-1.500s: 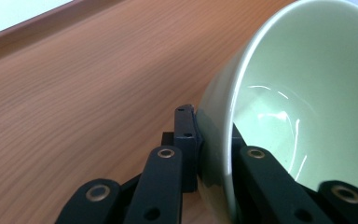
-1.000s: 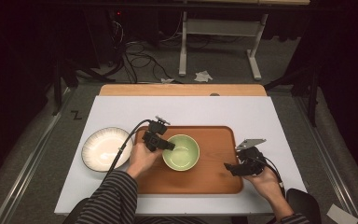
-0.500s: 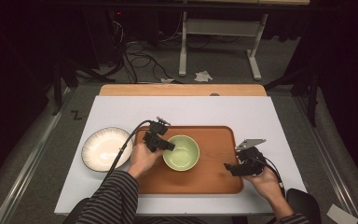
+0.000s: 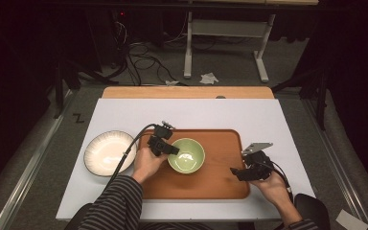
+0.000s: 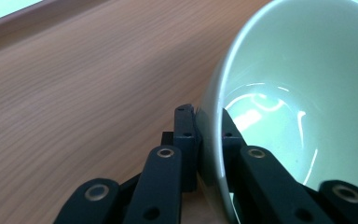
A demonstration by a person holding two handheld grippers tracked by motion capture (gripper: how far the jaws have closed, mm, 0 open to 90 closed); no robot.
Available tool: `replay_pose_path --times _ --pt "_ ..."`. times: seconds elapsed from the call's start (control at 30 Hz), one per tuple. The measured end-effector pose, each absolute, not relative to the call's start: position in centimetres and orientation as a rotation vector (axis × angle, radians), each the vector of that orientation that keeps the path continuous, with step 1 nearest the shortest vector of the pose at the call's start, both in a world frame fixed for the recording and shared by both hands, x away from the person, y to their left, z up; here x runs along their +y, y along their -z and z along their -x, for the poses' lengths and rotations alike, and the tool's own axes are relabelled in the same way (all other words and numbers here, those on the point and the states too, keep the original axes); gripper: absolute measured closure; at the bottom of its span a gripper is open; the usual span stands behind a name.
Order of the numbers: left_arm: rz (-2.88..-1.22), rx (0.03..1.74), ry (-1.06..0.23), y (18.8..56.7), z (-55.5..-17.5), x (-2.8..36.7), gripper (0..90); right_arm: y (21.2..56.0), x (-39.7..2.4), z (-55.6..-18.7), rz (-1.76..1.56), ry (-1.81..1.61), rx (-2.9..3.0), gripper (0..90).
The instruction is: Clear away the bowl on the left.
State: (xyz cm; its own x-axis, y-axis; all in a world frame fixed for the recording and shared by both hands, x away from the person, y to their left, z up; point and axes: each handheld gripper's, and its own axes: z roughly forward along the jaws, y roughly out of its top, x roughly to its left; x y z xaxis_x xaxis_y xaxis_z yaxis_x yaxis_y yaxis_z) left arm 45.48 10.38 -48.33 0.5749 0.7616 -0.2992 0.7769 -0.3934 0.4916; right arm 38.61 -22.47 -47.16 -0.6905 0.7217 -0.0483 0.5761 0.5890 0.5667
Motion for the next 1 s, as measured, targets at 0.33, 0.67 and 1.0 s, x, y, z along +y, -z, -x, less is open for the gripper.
replay_pose_path --times 0.33,0.67,1.0 --pt "-2.220 1.220 0.016 48.55 -45.52 10.32 82.9 47.21 -22.40 -38.63 -1.063 -0.767 2.552 34.2" --pt "-2.218 1.202 -0.001 48.50 -45.39 10.24 80.5 47.22 -22.33 -38.59 -1.062 -0.765 2.553 34.1" --pt "-2.203 1.184 -0.056 47.90 -45.12 10.46 59.4 47.24 -22.33 -38.62 -1.053 -0.755 2.565 34.1"
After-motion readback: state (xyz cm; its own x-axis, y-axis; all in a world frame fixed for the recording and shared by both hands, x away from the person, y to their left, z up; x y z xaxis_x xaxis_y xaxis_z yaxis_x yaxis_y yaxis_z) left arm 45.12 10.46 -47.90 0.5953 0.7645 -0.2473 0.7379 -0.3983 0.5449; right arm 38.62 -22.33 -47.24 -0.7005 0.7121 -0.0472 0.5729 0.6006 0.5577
